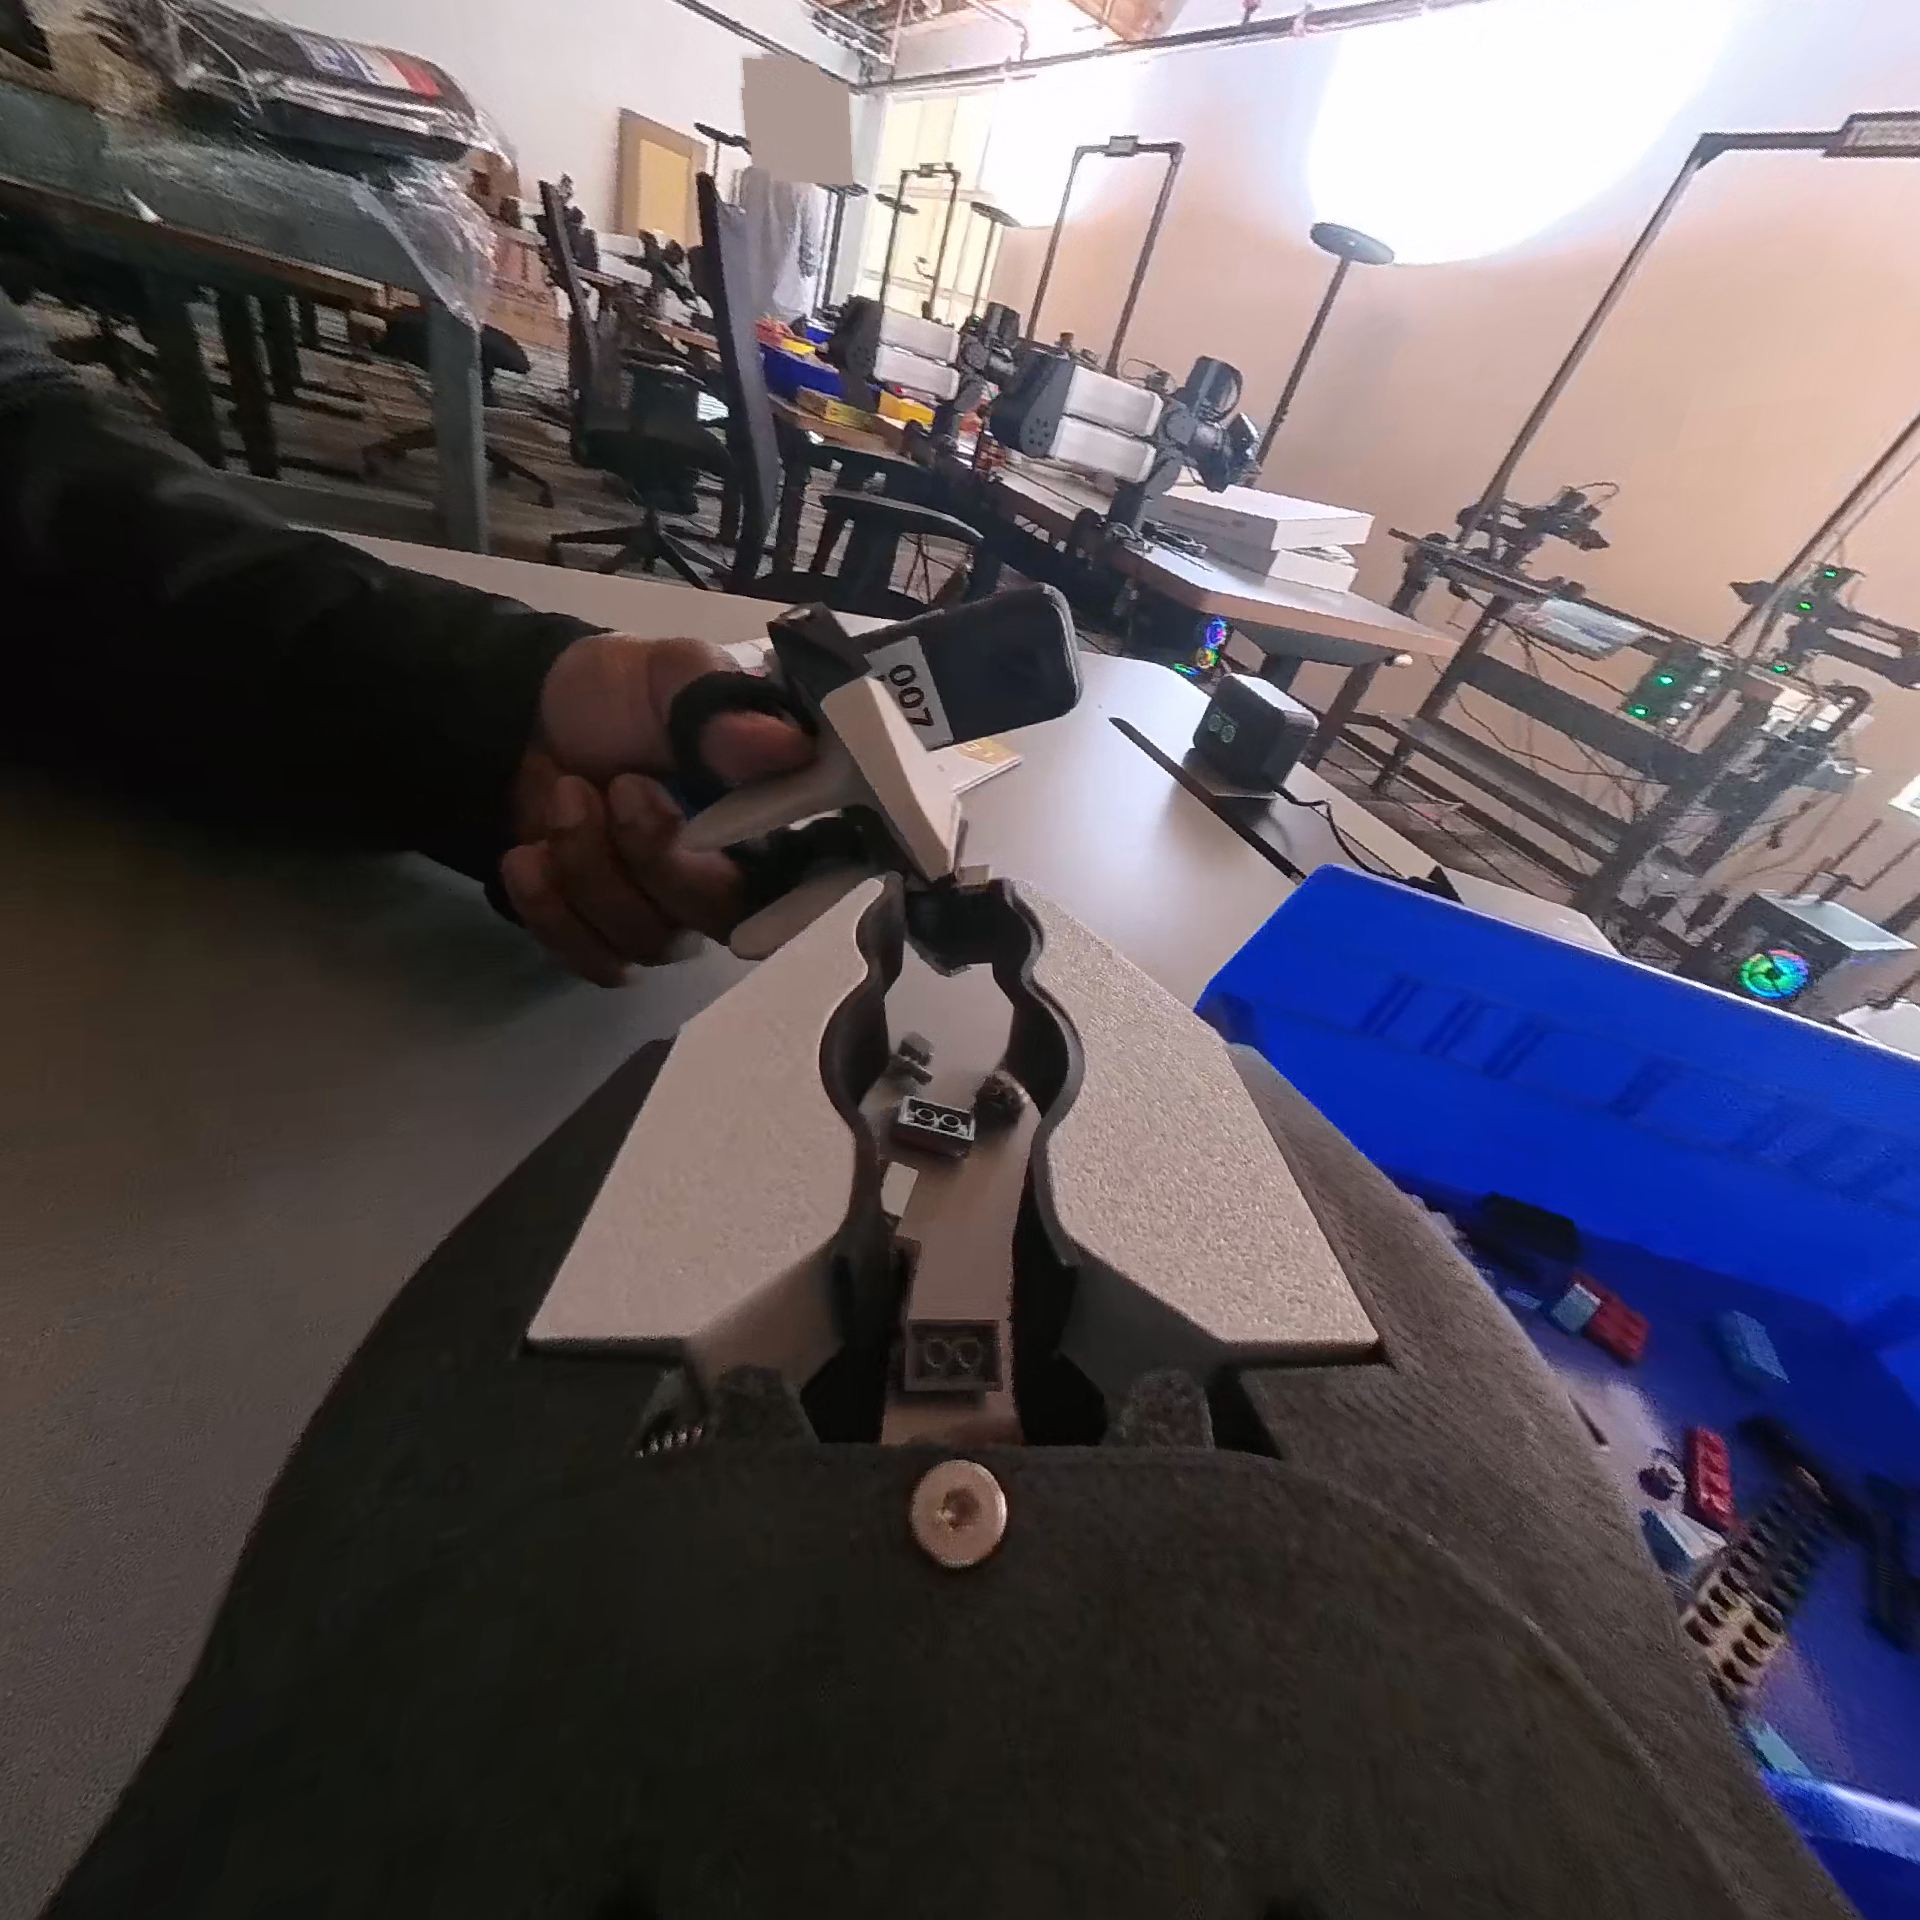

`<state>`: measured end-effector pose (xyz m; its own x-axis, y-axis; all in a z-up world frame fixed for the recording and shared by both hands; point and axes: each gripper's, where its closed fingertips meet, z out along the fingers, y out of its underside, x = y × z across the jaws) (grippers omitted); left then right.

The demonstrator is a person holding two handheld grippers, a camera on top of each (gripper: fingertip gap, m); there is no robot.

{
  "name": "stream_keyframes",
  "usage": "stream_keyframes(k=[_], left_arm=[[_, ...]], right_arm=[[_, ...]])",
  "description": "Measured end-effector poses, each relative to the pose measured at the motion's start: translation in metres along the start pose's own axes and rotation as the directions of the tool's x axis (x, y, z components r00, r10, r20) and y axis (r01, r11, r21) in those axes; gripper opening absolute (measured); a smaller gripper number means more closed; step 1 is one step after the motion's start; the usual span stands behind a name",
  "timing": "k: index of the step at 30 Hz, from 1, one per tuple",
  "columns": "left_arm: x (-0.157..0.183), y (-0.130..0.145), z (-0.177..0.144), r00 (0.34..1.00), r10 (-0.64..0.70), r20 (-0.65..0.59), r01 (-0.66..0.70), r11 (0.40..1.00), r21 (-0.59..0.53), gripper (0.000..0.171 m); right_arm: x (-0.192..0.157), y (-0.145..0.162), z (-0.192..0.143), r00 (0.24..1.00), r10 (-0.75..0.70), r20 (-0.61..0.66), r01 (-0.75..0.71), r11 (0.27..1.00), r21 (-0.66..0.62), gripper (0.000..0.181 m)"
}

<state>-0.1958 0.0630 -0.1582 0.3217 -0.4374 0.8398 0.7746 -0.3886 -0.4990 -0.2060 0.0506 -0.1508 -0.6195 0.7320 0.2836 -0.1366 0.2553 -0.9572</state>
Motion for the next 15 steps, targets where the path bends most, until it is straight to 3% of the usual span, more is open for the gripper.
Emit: stream_keyframes(k=[15], left_arm=[[0.0074, 0.0093, 0.0019, 0.998, -0.001, -0.057, -0.002, 0.998, -0.065, 0.016]], right_arm=[[-0.0094, -0.0042, -0.0041, 0.993, 0.046, 0.112, -0.049, 0.998, 0.025, 0.017]])
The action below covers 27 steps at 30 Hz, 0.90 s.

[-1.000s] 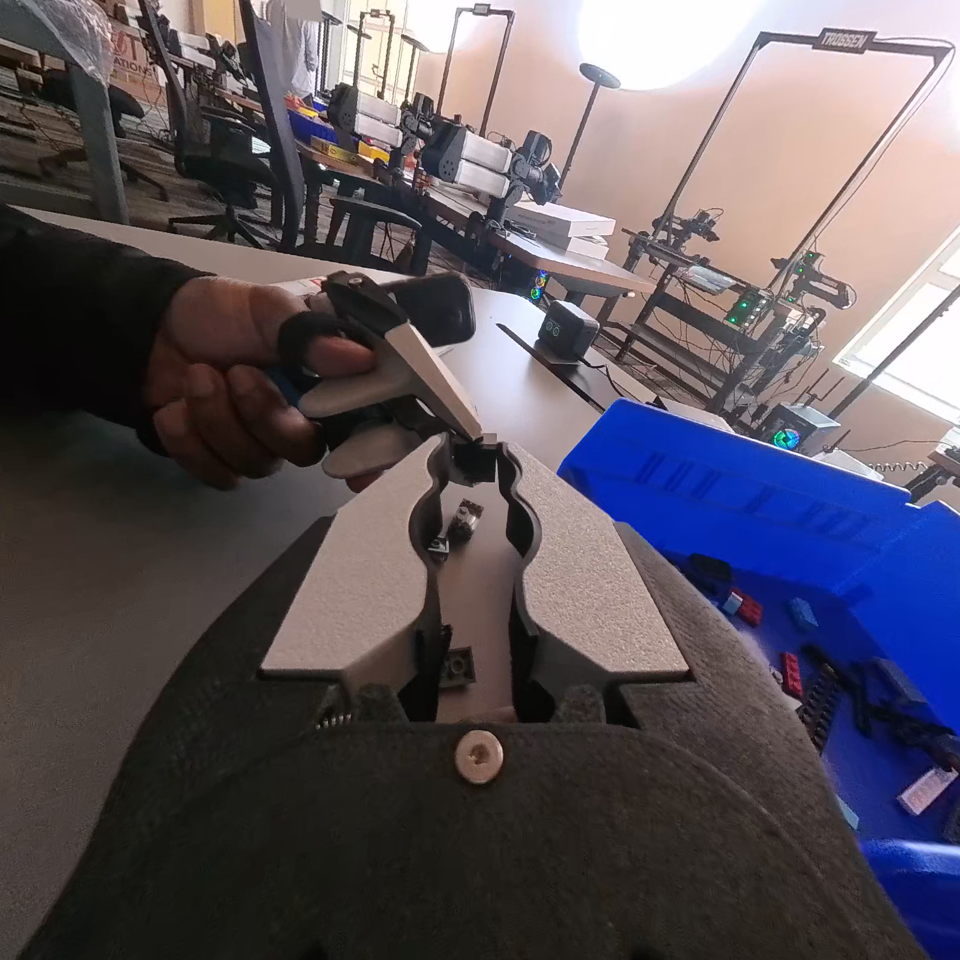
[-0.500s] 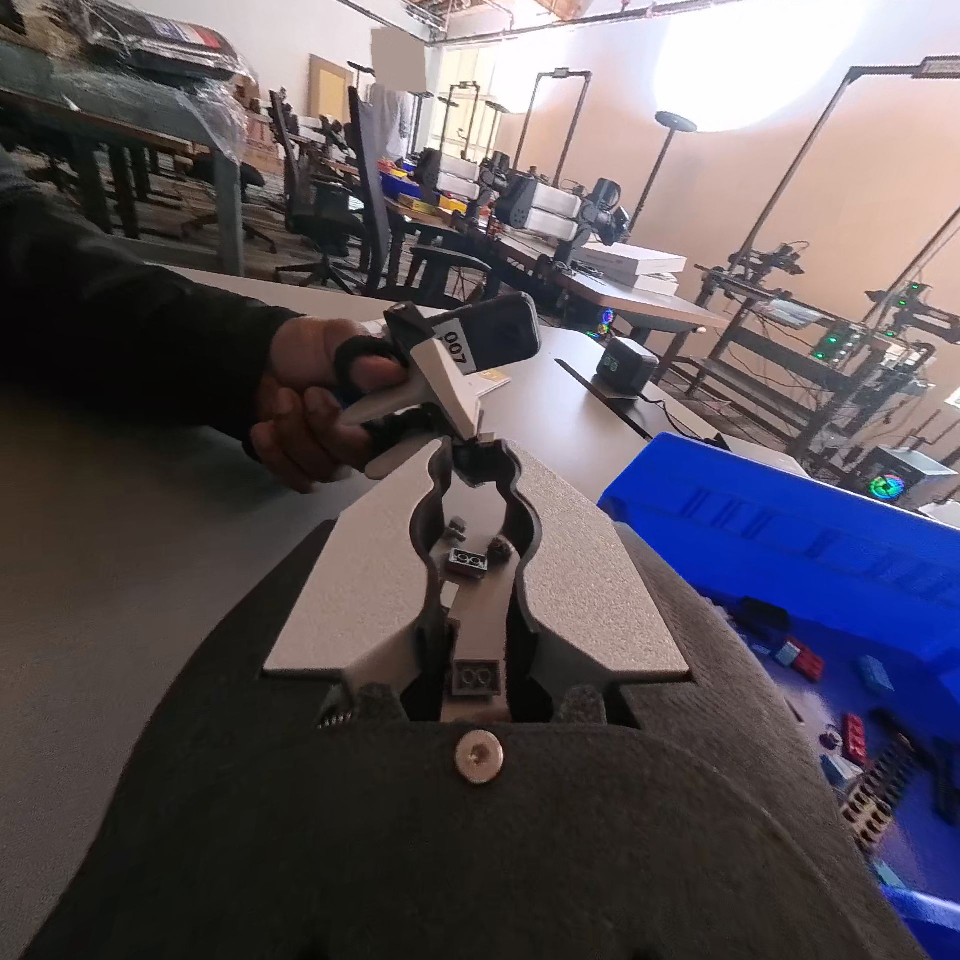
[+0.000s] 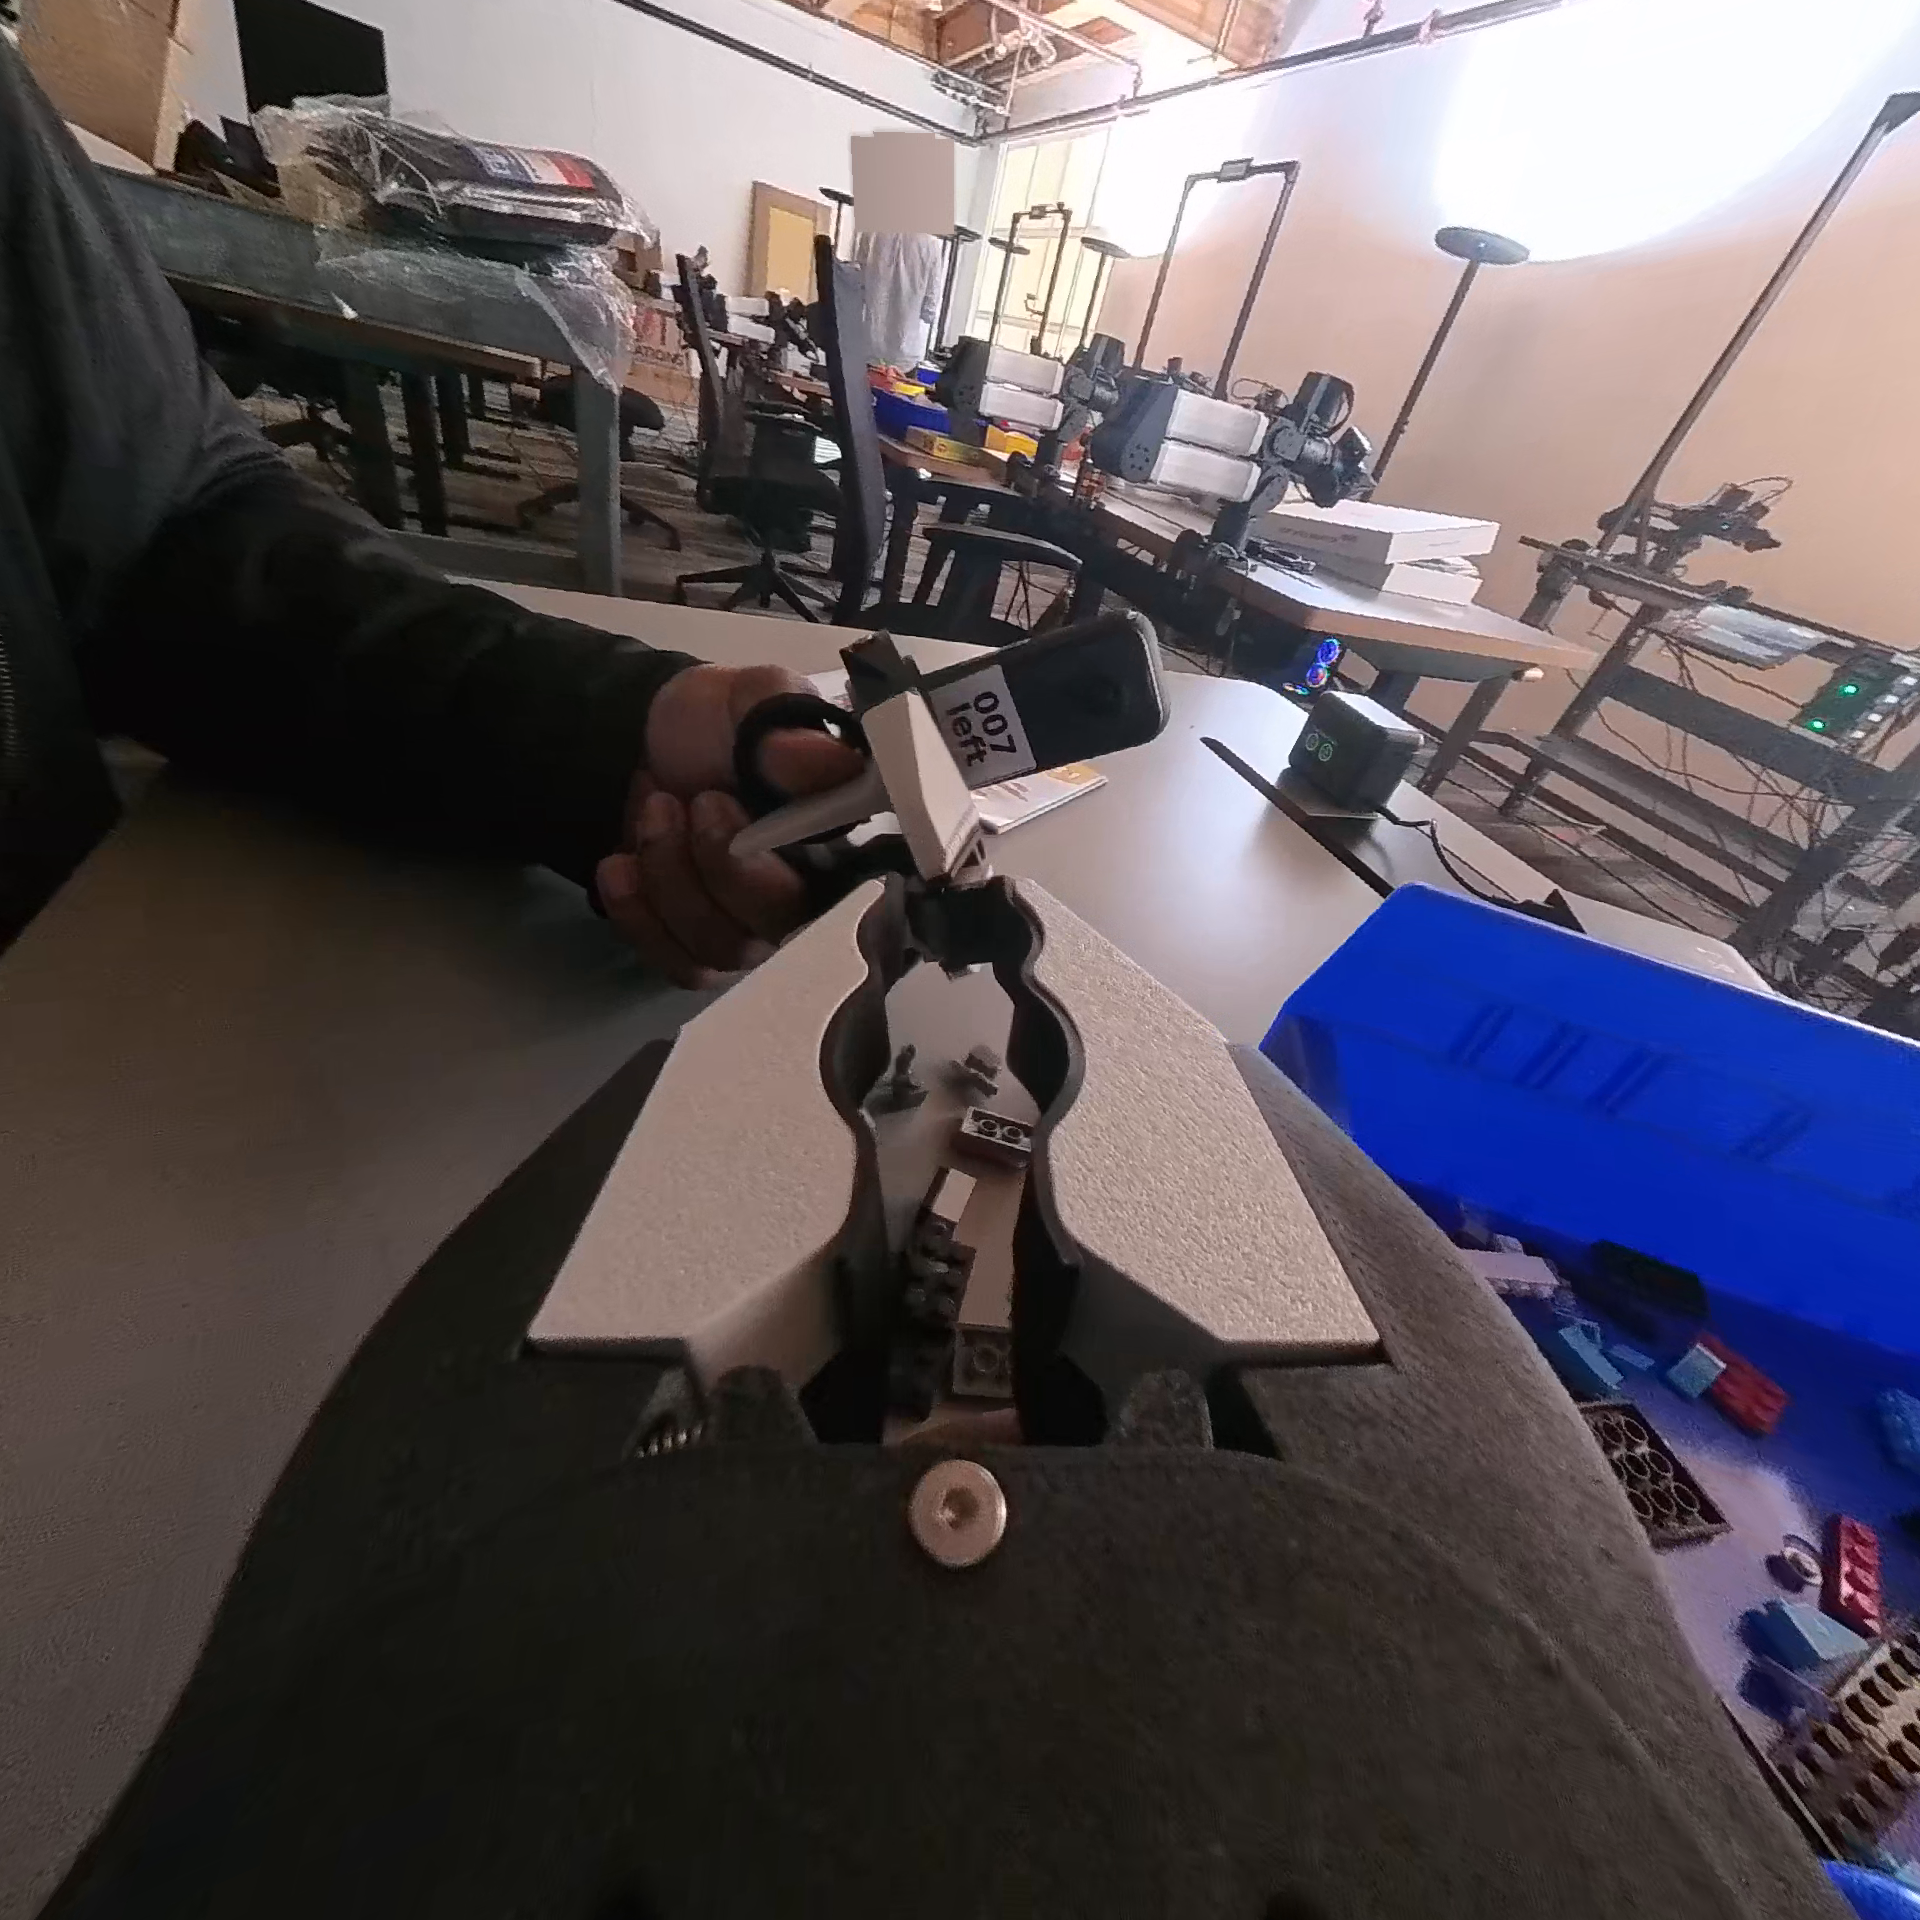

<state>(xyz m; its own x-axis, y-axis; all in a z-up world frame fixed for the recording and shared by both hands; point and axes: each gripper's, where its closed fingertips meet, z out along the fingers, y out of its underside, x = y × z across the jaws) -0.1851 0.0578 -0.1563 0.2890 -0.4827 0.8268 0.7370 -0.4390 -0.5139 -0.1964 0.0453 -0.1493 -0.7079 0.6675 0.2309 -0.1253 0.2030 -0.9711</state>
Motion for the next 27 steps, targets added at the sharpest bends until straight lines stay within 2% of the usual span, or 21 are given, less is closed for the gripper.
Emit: stream_keyframes(k=[13, 27], left_arm=[[0.005, 0.009, 0.004, 1.0, 0.016, -0.026, -0.018, 0.998, -0.055, 0.016], [0.005, 0.012, 0.004, 0.999, 0.041, -0.011, -0.042, 0.996, -0.084, 0.016]], right_arm=[[-0.009, -0.003, -0.004, 0.994, 0.035, 0.102, -0.036, 0.999, 0.007, 0.017], [-0.013, -0.001, -0.007, 0.992, -0.03, 0.121, 0.034, 0.999, -0.032, 0.017]])
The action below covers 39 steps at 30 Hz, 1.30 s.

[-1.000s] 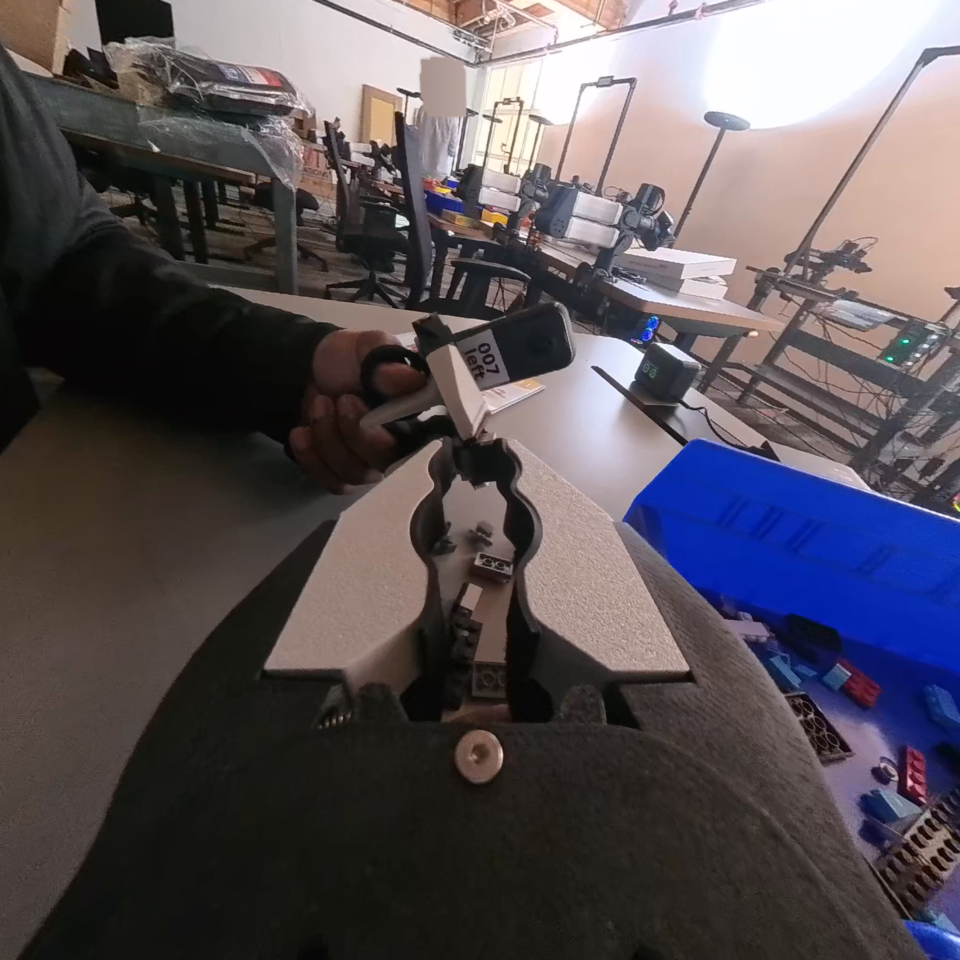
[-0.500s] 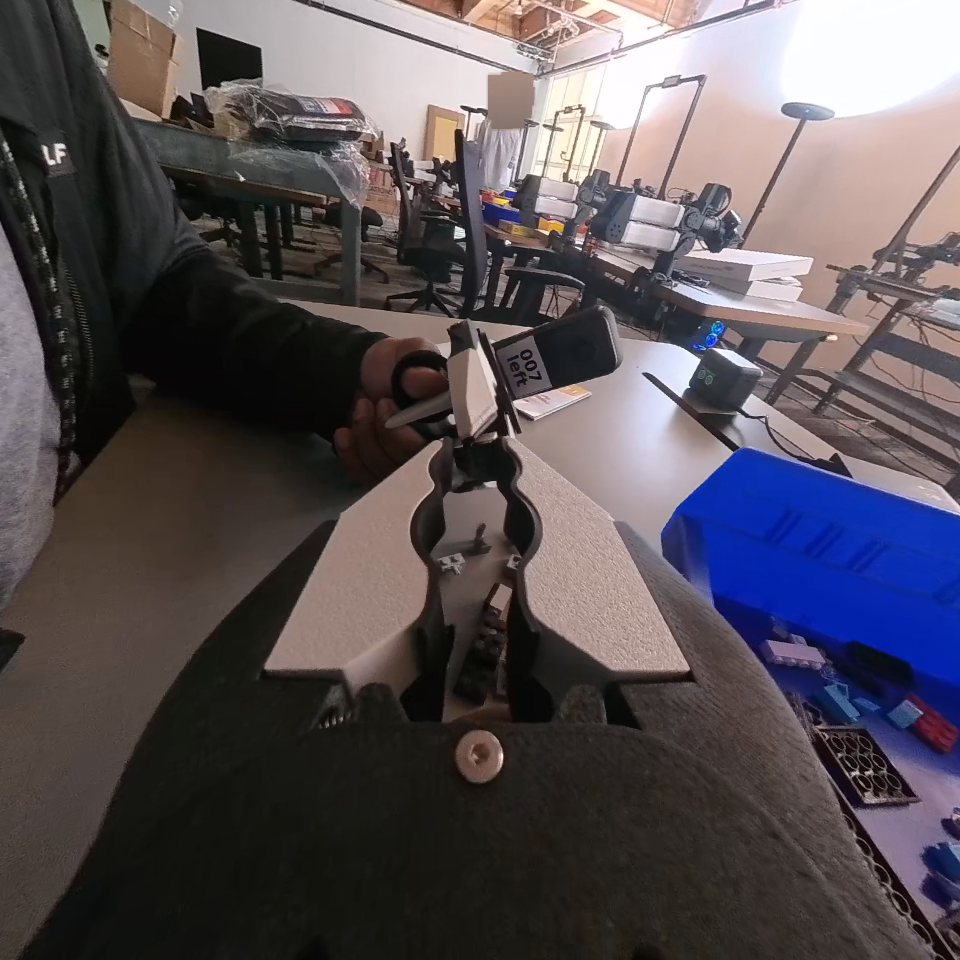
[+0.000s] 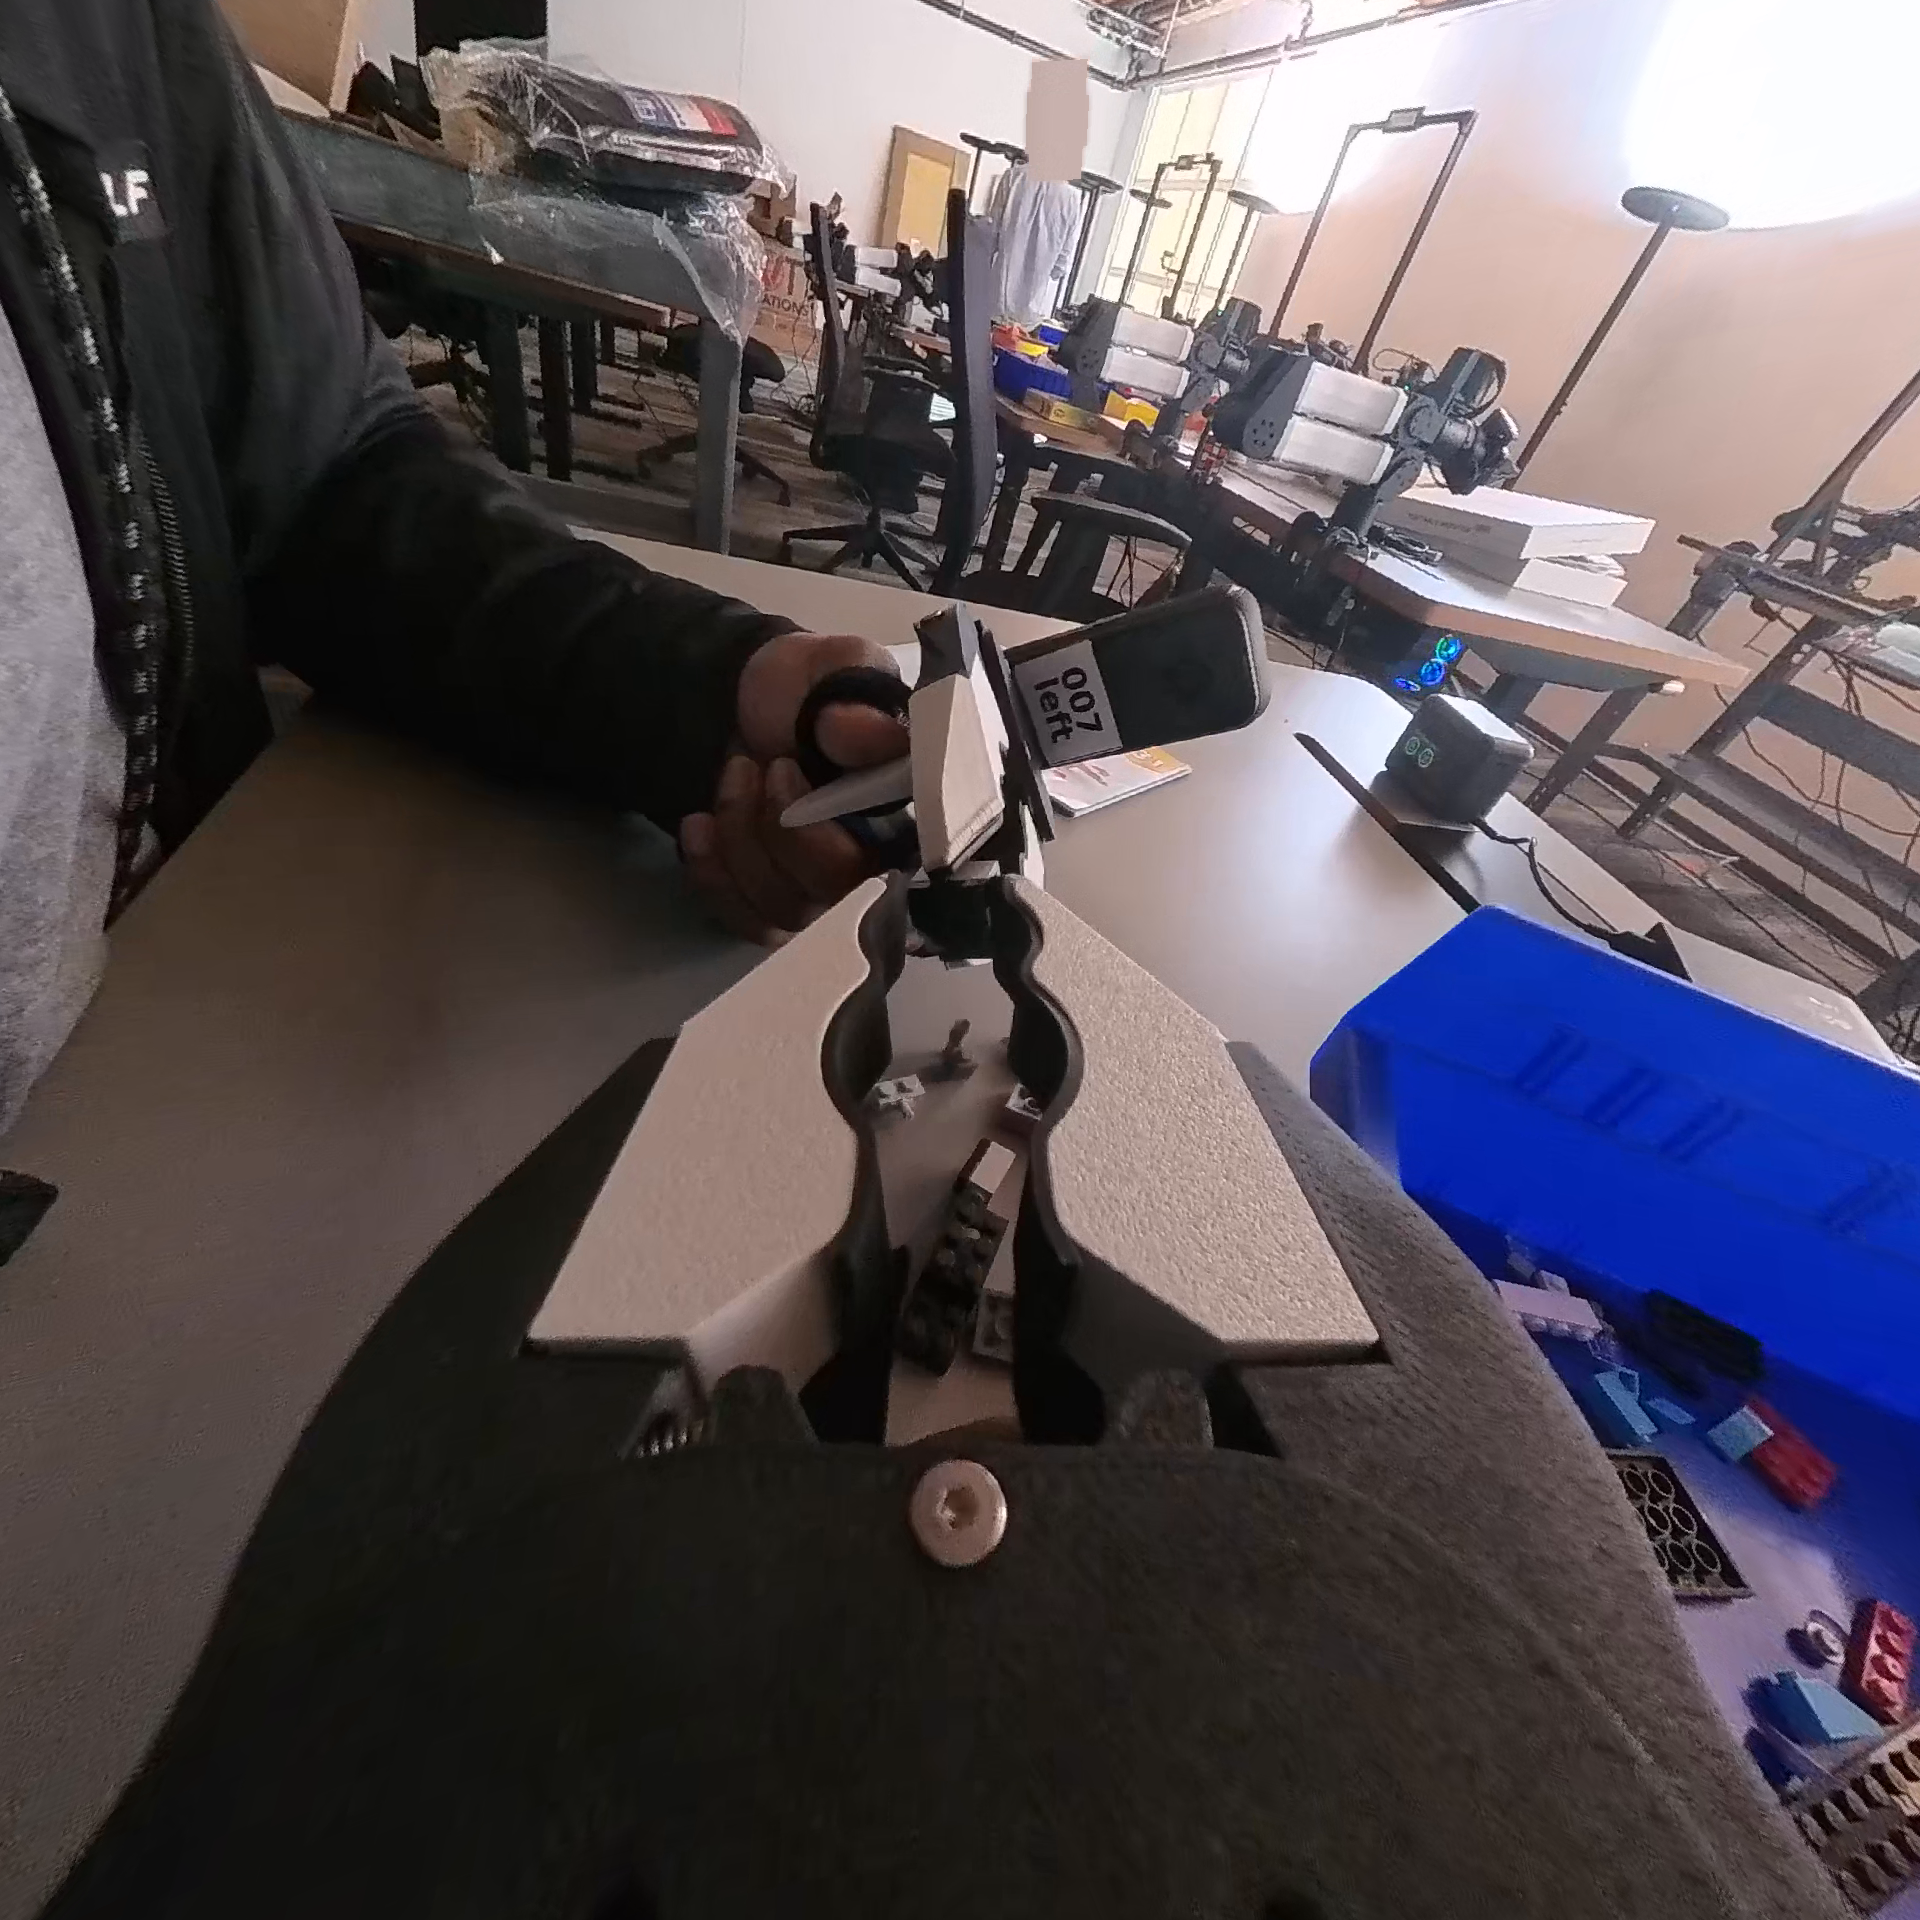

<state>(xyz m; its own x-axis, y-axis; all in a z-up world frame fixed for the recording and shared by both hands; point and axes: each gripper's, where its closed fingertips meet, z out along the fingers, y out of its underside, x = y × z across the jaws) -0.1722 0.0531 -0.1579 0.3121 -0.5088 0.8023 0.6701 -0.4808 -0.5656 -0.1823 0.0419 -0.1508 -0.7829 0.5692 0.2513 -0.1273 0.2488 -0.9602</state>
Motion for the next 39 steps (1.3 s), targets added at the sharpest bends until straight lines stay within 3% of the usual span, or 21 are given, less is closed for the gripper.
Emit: stream_keyframes(k=[2, 4, 6, 10, 14, 29, 39], left_arm=[[0.0, 0.0, 0.0, 1.0, 0.0, -0.002, 0.0, 1.0, 0.001, 0.016], [0.001, -0.007, -0.005, 1.0, -0.004, -0.004, 0.004, 0.999, 0.035, 0.017], [-0.001, -0.017, -0.013, 1.0, -0.01, 0.007, 0.009, 0.996, 0.086, 0.017], [0.001, -0.024, -0.016, 1.0, -0.021, -0.008, 0.022, 0.991, 0.132, 0.017], [-0.001, -0.022, -0.012, 1.0, -0.01, -0.002, 0.01, 0.991, 0.135, 0.017], [0.0, -0.023, -0.003, 0.959, 0.252, 0.133, -0.269, 0.954, 0.135, 0.017], [-0.006, -0.02, -0.001, 0.854, 0.443, 0.273, -0.465, 0.885, 0.017, 0.017]], right_arm=[[0.0, 0.0, -0.001, 1.0, 0.002, 0.0, -0.002, 1.0, 0.004, 0.016], [0.01, -0.005, -0.005, 0.998, 0.006, -0.058, -0.003, 0.999, 0.043, 0.0], [0.02, -0.007, -0.01, 0.994, 0.006, -0.105, 0.0, 0.998, 0.065, 0.001], [0.027, -0.004, -0.011, 0.987, -0.018, -0.162, 0.026, 0.999, 0.047, 0.024], [0.022, -0.001, -0.002, 0.982, -0.048, -0.184, 0.054, 0.998, 0.025, 0.029], [0.024, 0.005, 0.008, 0.973, 0.069, -0.22, -0.066, 0.998, 0.024, 0.028], [0.023, 0.013, 0.01, 0.972, -0.006, -0.234, -0.008, 0.998, -0.058, 0.023]])
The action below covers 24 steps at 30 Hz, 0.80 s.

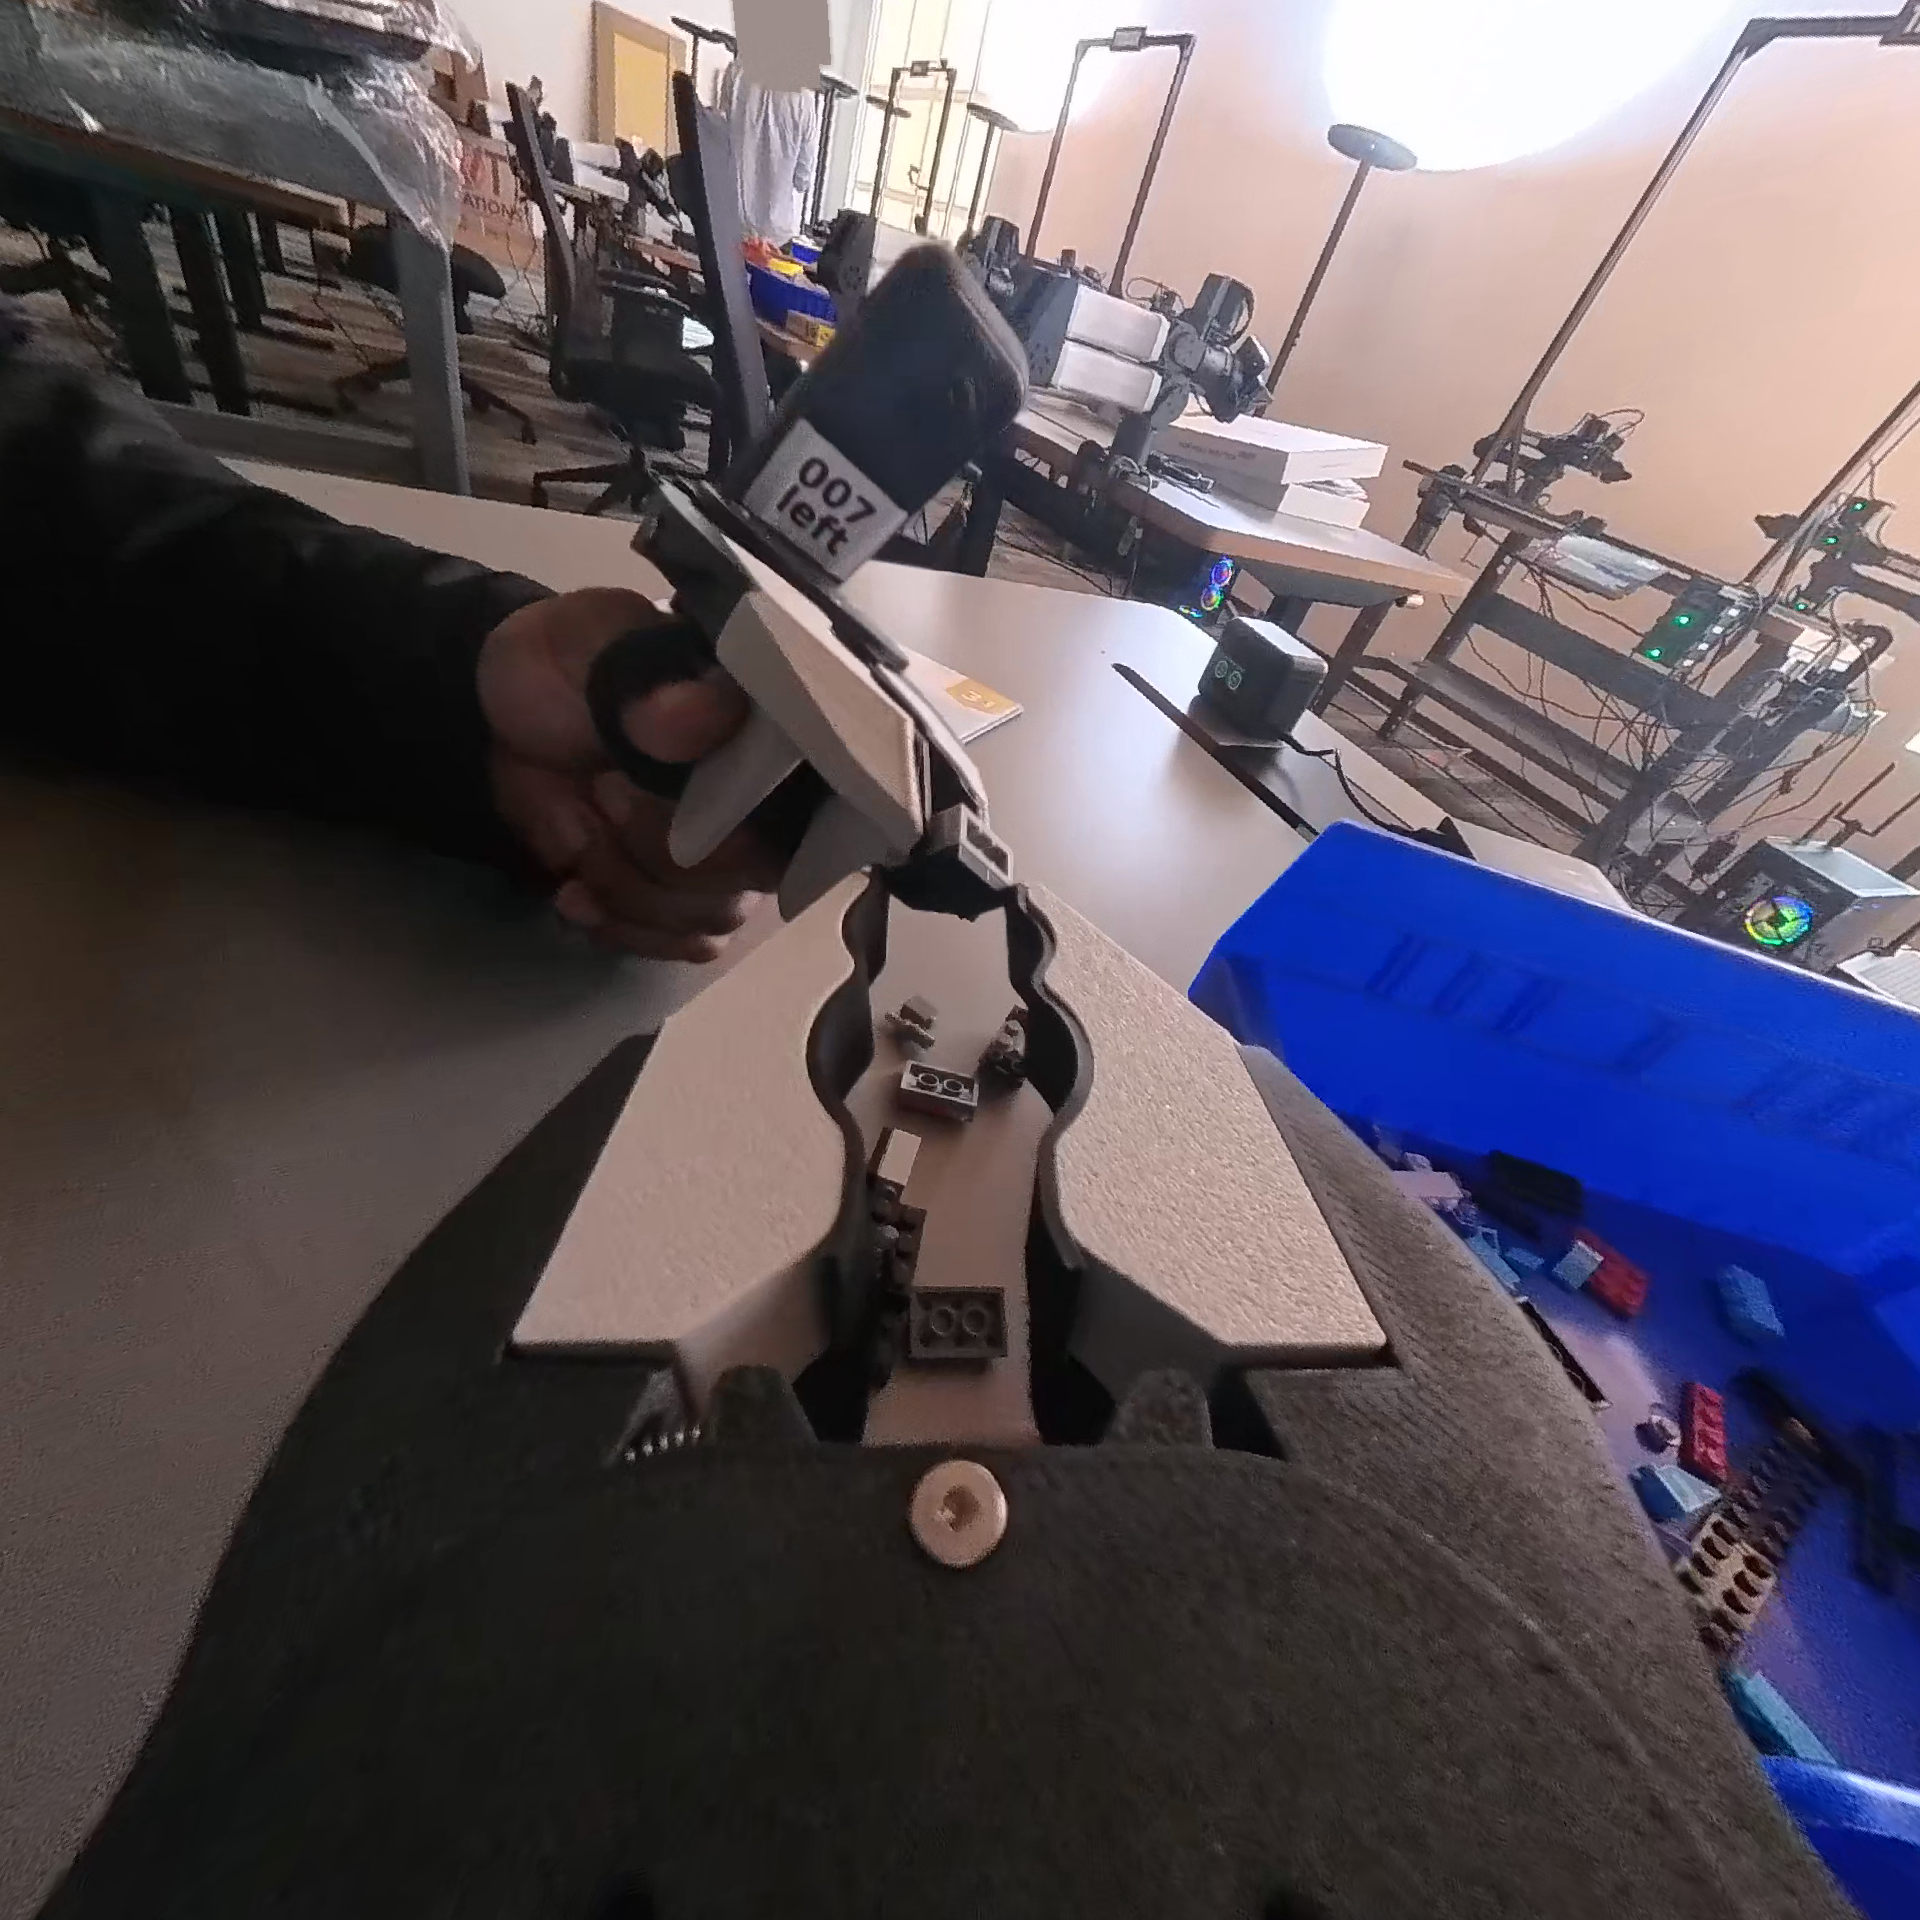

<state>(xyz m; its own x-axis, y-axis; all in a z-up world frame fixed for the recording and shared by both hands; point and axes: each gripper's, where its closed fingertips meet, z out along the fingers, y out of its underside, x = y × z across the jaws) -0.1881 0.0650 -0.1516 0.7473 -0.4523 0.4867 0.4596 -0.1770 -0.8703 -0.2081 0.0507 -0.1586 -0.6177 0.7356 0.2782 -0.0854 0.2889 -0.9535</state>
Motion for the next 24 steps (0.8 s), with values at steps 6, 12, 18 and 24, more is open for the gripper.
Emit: stream_keyframes(k=[6, 12, 18, 24], left_arm=[[0.0, 0.0038, -0.0004, 1.0, 0.017, -0.002, -0.017, 0.999, -0.037, 0.017], [0.0, 0.0048, 0.0002, 0.998, 0.054, 0.012, -0.053, 0.997, -0.05, 0.017], [-0.0024, 0.0037, 0.0002, 0.991, 0.122, 0.061, -0.119, 0.991, -0.055, 0.018], [-0.0066, 0.0021, -0.0004, 0.967, 0.218, 0.135, -0.211, 0.975, -0.065, 0.018]], right_arm=[[-0.0032, 0.0029, 0.0004, 1.0, -0.004, 0.027, 0.004, 1.0, -0.017, 0.024], [-0.0042, 0.0042, 0.0002, 0.999, 0.002, 0.043, -0.001, 1.0, -0.031, 0.024], [-0.0013, 0.0061, 0.0007, 1.0, -0.011, 0.015, 0.012, 0.998, -0.055, 0.023], [0.0022, 0.0092, 0.0021, 1.0, 0.003, -0.02, -0.005, 0.995, -0.097, 0.022]])
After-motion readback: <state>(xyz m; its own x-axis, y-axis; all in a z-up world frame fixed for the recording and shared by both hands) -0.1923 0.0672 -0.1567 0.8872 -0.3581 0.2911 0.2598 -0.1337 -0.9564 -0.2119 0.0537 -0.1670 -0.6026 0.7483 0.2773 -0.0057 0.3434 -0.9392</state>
